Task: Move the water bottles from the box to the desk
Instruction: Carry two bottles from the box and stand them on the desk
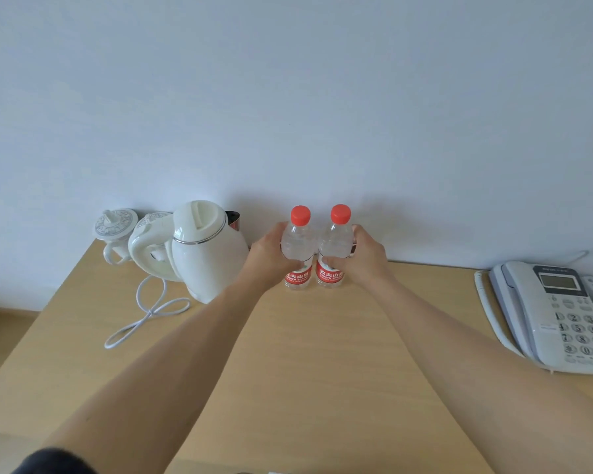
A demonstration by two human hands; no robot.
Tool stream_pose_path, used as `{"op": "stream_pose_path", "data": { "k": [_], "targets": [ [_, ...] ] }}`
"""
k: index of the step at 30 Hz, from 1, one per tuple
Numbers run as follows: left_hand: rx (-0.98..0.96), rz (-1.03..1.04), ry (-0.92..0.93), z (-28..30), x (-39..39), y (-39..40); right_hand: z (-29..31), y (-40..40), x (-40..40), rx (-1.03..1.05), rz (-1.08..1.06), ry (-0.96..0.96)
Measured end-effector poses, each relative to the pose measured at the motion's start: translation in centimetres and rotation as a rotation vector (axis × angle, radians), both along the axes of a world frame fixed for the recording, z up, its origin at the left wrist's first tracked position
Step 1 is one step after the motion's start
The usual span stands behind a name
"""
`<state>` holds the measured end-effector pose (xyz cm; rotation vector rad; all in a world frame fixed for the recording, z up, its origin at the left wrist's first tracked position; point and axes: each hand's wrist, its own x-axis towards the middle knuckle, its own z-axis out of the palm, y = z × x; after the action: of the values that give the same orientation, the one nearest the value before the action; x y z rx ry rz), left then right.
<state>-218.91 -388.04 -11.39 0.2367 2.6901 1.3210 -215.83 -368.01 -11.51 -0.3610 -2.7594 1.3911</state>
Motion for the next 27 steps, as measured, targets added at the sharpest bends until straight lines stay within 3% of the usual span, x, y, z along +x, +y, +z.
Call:
{"op": "stream_pose_path", "data": {
  "k": [10, 27],
  "targets": [
    [-0.066, 0.138, 0.071, 0.3, 0.2, 1.0, 0.1, 0.3, 0.5, 0.018, -0.009, 0.092],
    [-0.086, 0.154, 0.112, 0.8, -2.5, 2.0, 0.3, -0.5, -0.1, 0.008, -0.07, 0.102]
  ]
}}
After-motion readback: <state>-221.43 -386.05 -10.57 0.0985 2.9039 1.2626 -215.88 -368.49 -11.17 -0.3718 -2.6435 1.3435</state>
